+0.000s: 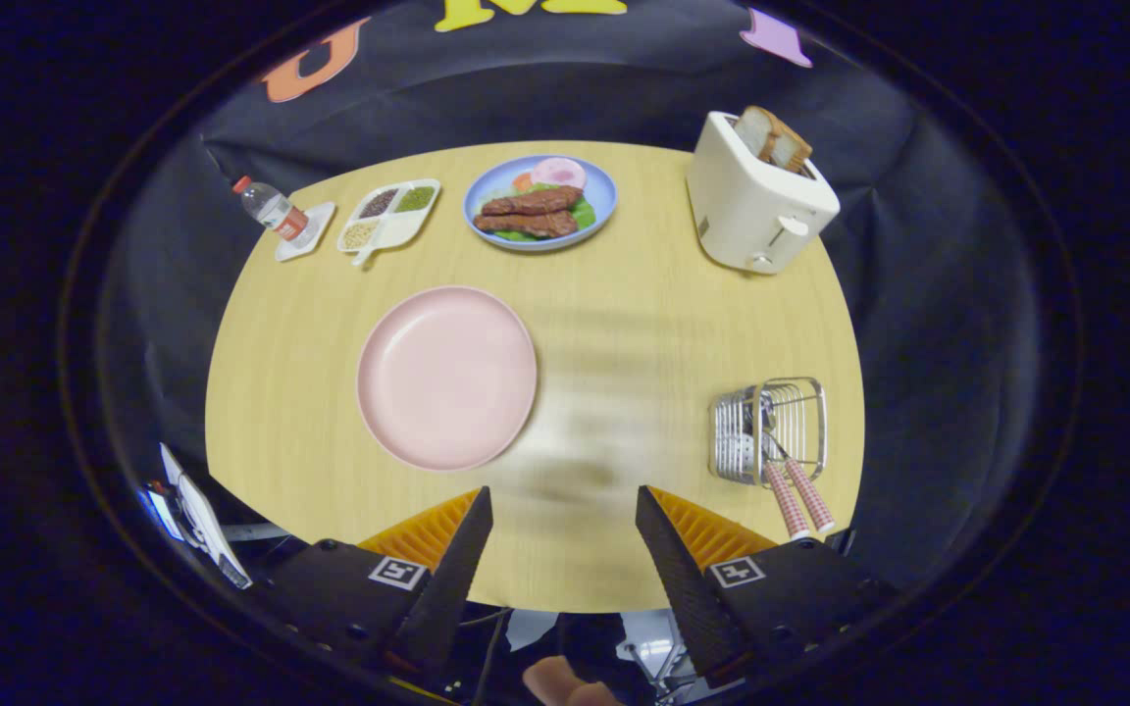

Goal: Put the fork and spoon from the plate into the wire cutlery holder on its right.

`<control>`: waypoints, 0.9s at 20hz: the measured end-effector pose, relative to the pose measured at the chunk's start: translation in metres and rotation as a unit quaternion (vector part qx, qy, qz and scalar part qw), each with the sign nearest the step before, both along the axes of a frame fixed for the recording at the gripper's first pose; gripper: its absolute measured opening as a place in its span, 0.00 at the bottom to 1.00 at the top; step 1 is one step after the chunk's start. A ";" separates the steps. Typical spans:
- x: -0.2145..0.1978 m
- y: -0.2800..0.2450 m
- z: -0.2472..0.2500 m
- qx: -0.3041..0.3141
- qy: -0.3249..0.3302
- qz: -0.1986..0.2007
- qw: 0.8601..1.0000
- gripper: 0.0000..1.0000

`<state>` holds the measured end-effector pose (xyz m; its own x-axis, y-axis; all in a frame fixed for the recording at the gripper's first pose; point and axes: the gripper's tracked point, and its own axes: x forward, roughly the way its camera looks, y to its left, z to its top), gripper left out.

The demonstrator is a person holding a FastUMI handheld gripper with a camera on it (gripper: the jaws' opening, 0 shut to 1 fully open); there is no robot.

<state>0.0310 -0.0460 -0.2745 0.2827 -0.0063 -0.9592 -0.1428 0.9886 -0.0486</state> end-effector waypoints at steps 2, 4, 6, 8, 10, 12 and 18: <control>0.007 0.016 0.009 -0.018 -0.046 -0.001 0.999 0.95; 0.013 0.038 0.020 -0.013 -0.088 -0.003 0.996 0.98; 0.023 0.058 0.037 -0.004 -0.144 -0.001 0.990 0.97; 0.030 0.075 0.061 0.009 -0.205 -0.005 0.979 0.97; 0.032 0.086 0.087 0.020 -0.261 -0.013 0.965 0.97; 0.037 0.093 0.112 0.031 -0.316 -0.018 0.948 0.97; 0.016 0.106 0.181 0.041 -0.455 -0.014 0.889 0.96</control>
<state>0.0475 0.0605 -0.0930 0.9431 0.0333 -0.3310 -0.0560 0.9967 -0.0594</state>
